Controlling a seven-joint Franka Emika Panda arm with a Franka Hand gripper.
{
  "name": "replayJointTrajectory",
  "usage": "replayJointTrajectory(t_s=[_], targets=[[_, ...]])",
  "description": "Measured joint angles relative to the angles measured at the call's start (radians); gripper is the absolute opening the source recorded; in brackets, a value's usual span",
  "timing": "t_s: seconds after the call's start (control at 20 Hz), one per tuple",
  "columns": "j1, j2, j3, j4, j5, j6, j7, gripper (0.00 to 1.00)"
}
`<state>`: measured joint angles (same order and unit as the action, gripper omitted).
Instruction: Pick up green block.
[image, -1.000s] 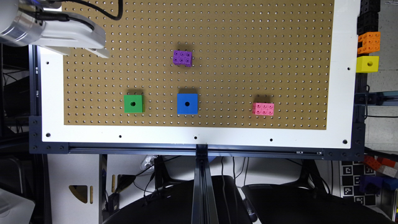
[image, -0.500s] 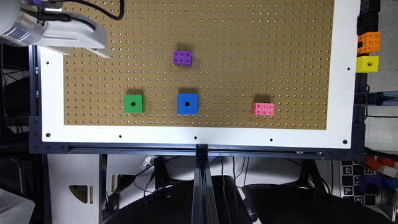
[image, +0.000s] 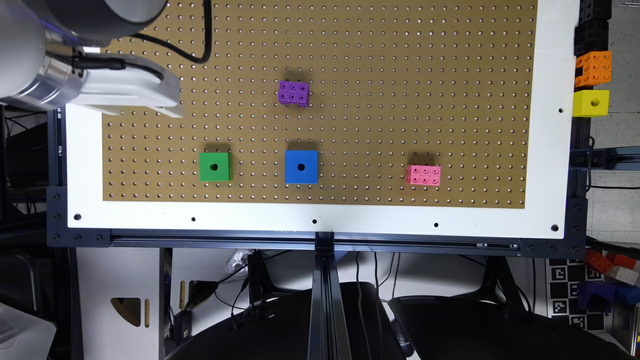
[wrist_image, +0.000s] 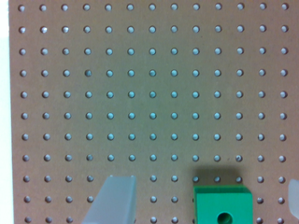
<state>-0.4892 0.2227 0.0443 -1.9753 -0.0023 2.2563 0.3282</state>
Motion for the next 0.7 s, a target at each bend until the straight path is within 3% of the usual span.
replayJointTrajectory(t_s=[0.4,0.7], targets=[[0.004,0.06,0.029,0.076,0.0,-0.001,0.023,1.0],[0.006,0.065,0.038,0.082,0.0,-0.001,0.028,1.0]])
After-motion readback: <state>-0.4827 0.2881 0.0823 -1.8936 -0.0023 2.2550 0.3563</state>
